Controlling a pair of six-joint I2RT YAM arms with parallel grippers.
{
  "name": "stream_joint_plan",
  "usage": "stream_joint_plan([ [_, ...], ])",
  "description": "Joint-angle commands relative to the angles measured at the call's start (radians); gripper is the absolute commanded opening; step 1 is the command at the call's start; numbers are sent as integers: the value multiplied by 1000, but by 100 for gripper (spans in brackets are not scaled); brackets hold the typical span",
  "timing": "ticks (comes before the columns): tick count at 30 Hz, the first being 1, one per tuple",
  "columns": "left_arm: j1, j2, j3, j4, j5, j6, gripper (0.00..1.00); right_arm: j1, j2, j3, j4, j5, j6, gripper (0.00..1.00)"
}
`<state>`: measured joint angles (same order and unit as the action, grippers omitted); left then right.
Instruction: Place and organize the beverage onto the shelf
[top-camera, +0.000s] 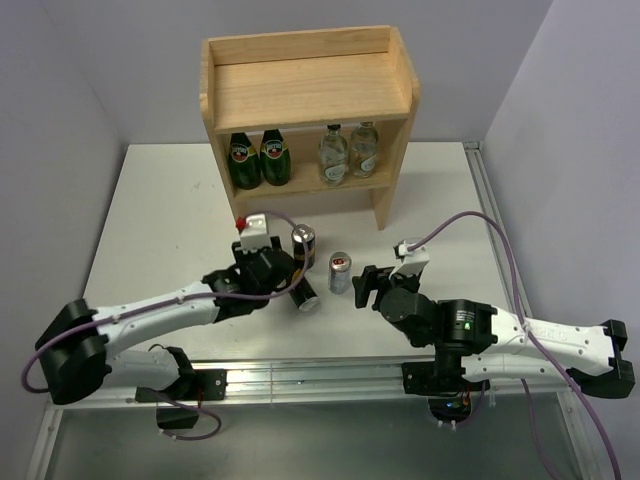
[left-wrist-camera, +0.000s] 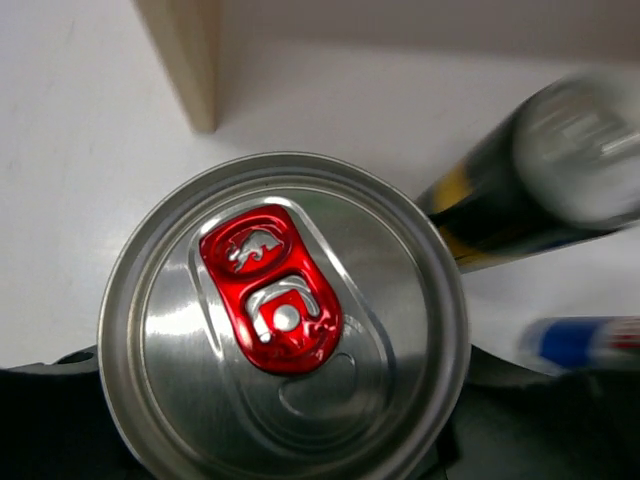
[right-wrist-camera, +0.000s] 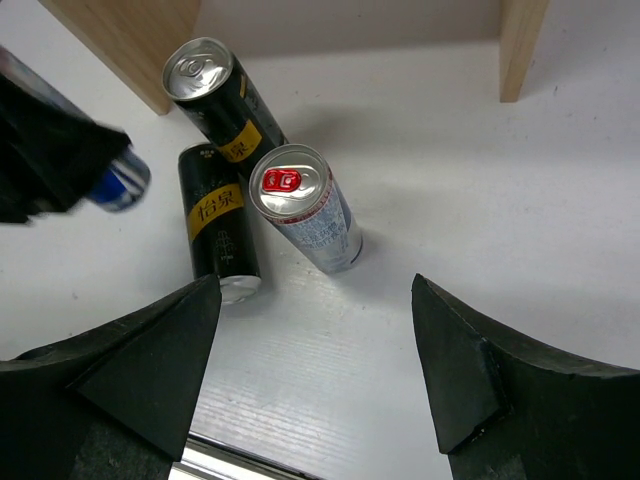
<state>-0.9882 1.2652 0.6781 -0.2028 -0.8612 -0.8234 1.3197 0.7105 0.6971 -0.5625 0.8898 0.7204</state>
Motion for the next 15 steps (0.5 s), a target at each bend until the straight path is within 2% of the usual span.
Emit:
stream_joint_plan([
  [1,-4,-116,227,-171,11,76,0,6,-17,-7,10,29,-4,84],
  [5,-4,-133,516,-320,-13,200,0,4,-28,-1,18,32,-18,84],
  [9,6,-87,747,-333,-16,375,0,6,-36,2,30,37,-32,84],
  [15,45,51,1144,-394,2,532,0,6,-54,1,19,43,-21,84],
])
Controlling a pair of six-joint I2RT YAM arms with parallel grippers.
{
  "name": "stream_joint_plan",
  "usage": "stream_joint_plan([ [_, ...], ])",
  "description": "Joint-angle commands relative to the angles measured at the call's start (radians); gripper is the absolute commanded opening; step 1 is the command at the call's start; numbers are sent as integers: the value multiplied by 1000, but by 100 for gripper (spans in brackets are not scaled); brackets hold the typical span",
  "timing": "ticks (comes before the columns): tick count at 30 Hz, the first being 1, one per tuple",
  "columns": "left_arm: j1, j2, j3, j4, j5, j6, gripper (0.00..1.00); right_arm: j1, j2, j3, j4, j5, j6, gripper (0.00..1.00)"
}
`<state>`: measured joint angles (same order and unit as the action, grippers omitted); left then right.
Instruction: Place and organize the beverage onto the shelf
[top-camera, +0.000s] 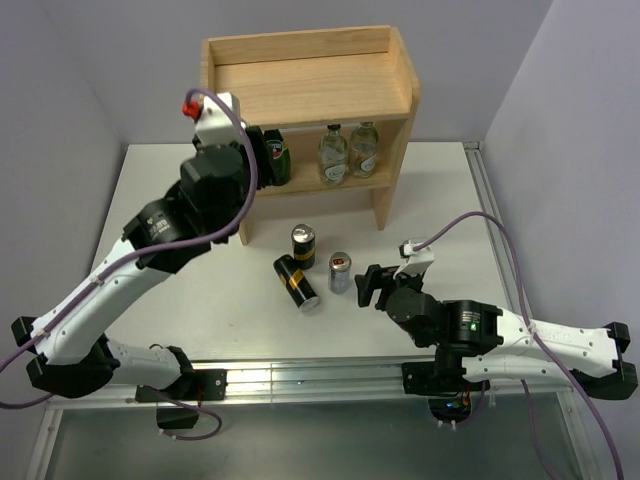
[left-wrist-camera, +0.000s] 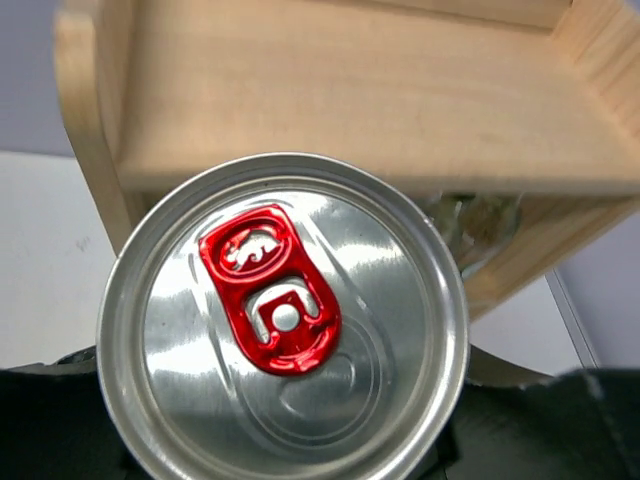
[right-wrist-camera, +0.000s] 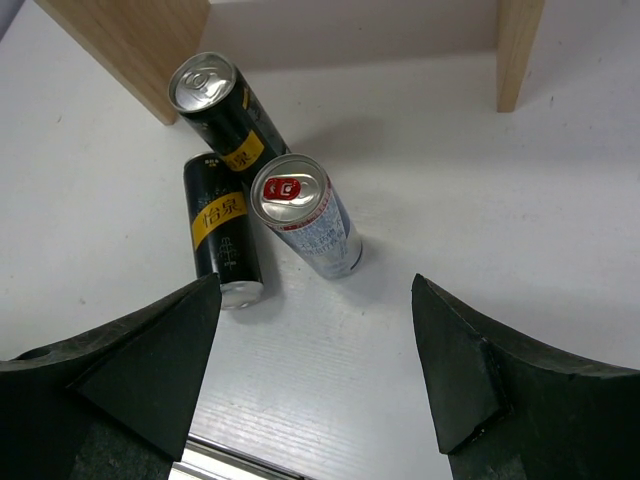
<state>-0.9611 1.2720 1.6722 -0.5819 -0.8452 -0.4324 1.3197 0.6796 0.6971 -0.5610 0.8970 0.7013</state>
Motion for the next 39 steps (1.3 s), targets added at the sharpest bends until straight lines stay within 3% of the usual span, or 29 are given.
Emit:
stream_joint_plan([
  [1,22,76,234,-10,-6,165,0,4,-32,-2,12,37,0,84],
  [7,73,220,498,-7,-3,303,0,4,-77,-18,-26,46,26,84],
  [16,191,325,563,44,50,365,0,6,-133,-45,-60,46,69,84],
  [30,373,403,597,25,143,327,0,6,-95,-68,-27,39,69,84],
  [35,403,385,532,47,164,314,0,6,-95,-73,-16,39,63,84],
  [39,420,375,477,60,178,302,17,4,-92,-73,-23,39,67,84],
])
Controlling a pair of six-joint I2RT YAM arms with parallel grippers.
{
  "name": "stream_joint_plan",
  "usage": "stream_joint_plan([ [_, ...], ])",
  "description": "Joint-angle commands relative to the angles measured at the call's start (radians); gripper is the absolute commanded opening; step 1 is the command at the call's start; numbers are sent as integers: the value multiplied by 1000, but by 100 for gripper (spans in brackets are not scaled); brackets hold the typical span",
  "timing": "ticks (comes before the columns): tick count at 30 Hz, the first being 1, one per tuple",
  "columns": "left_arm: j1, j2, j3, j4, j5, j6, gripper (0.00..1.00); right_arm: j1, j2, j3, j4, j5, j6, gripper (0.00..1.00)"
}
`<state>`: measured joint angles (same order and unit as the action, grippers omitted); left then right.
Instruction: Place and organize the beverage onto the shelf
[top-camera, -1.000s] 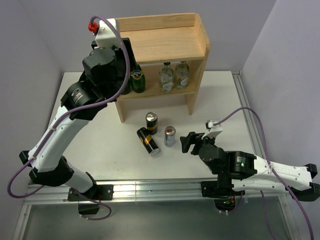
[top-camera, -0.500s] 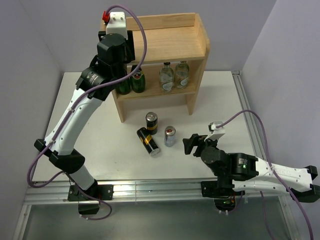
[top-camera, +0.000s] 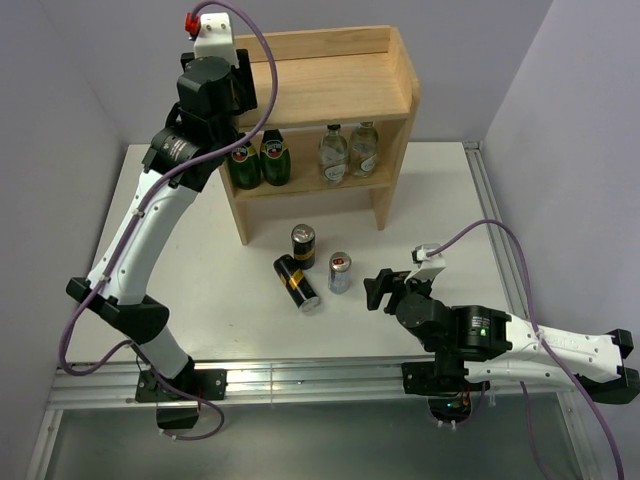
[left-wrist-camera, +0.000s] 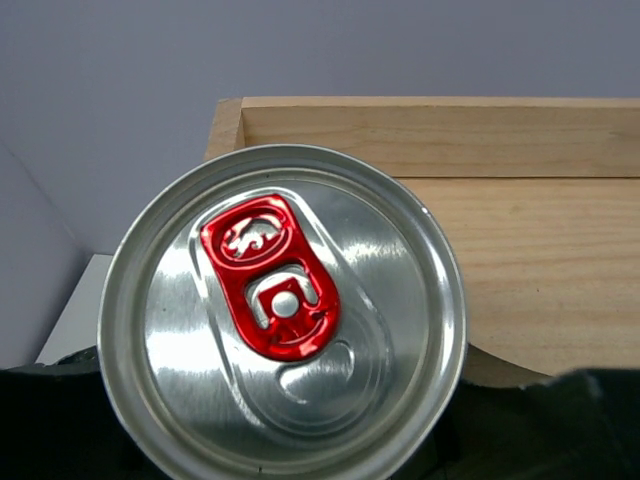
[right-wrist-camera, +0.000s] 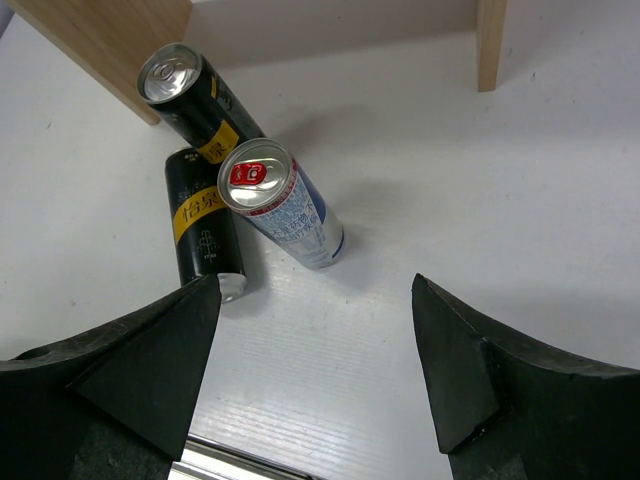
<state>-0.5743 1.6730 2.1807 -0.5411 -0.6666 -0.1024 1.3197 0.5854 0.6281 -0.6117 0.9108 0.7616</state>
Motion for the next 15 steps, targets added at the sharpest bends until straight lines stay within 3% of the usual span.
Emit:
stream_joint_plan([
  [1,36,-24,-36,24,-1,-28,23,6,2,-2,27,23,8,84],
  [5,39,-21,-44,26,7,-25,51,6,-1,-1,21,26,15,84],
  [6,39,-18,-42,26,7,-22,62,4,-2,-2,23,26,16,84],
  [9,42,-7,-38,23,9,-16,78,4,-4,-4,24,27,16,84],
  [12,42,11,-27,9,10,-16,91,6,-2,-2,23,28,15,84],
  [15,45,28,-16,1,10,-16,93,6,-1,-2,23,27,15,84],
])
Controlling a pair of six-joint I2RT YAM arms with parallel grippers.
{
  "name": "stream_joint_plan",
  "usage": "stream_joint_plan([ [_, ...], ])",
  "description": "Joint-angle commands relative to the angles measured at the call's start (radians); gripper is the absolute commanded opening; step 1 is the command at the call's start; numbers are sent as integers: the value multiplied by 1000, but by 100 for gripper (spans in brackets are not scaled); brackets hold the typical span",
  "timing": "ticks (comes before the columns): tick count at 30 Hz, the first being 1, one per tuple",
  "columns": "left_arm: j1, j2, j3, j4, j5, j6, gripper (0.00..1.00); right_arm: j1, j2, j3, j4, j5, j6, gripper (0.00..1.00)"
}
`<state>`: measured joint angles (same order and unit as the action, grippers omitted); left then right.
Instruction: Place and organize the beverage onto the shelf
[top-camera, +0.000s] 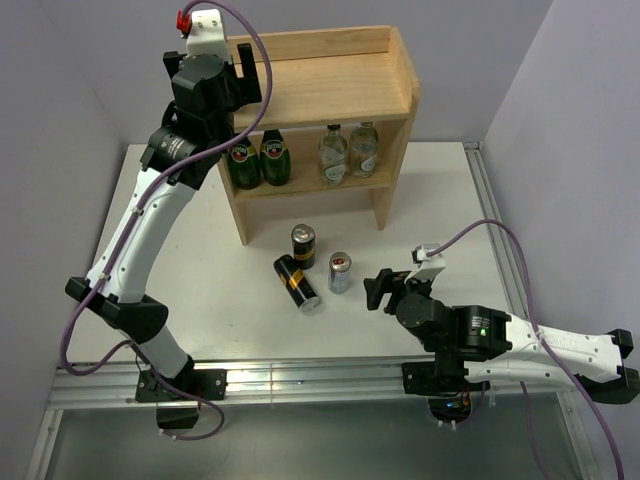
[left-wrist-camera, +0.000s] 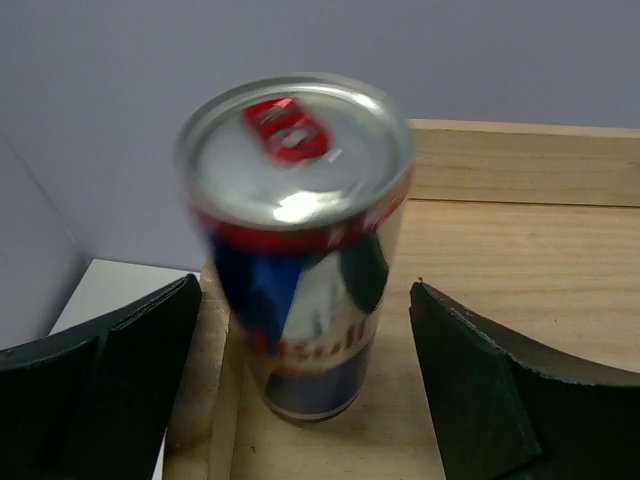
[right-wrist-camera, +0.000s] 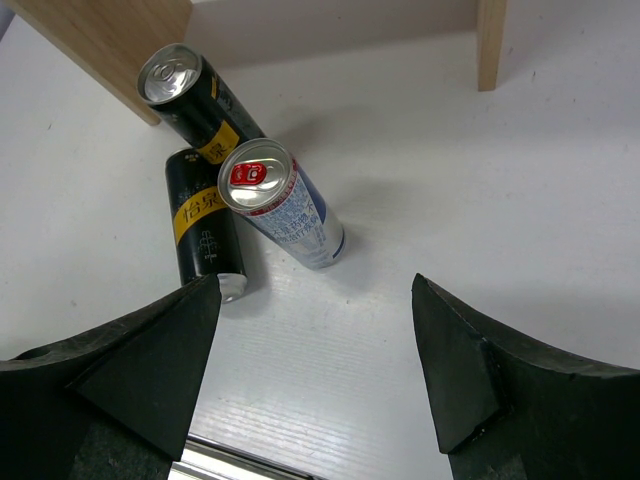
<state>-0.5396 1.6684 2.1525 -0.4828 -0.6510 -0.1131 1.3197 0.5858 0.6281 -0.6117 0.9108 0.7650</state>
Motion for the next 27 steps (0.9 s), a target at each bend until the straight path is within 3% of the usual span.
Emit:
stream_joint_plan([
  [1,13,34,10,-57,-4,-8,94,6,-1,-4,23,26,11,84],
  [16,20,24,-29,-45,8,-23,95,6,-3,-10,32,26,3,84],
  [19,18,-4,-51,-77,39,-59,99,6,2,-10,35,30,3,84],
  [27,-2,-163,-210,-56,80,-97,99,6,8,-15,43,39,0,84],
])
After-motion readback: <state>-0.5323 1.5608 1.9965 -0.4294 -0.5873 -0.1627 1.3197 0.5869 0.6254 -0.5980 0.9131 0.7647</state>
